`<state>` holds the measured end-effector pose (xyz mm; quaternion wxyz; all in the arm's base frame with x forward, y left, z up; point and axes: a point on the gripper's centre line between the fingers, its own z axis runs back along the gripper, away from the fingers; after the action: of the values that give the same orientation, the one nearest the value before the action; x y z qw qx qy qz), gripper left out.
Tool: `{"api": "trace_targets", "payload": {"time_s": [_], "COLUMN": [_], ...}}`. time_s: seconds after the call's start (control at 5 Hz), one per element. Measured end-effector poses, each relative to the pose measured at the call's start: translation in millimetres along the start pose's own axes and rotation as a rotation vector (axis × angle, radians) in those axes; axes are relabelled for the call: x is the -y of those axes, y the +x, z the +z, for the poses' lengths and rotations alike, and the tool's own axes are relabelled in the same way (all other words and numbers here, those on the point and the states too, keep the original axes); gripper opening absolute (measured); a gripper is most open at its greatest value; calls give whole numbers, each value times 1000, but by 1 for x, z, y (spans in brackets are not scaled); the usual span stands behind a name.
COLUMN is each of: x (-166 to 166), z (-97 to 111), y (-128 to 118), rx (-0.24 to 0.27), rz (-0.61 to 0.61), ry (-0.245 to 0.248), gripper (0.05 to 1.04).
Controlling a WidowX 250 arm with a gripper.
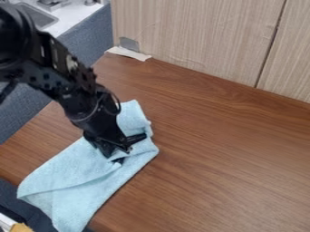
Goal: Fold the cloth from top to bottom
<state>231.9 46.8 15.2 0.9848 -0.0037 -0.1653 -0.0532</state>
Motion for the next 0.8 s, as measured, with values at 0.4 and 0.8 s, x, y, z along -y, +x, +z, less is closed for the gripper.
{"api": "trace_targets", "payload": {"time_s": [0.4,0.8], "x": [5,11], "z": [-9,5], "y": [3,10], "rx": [-37,-75], "rz": [-25,-23], "ry": [5,7], "gripper": [218,717]}}
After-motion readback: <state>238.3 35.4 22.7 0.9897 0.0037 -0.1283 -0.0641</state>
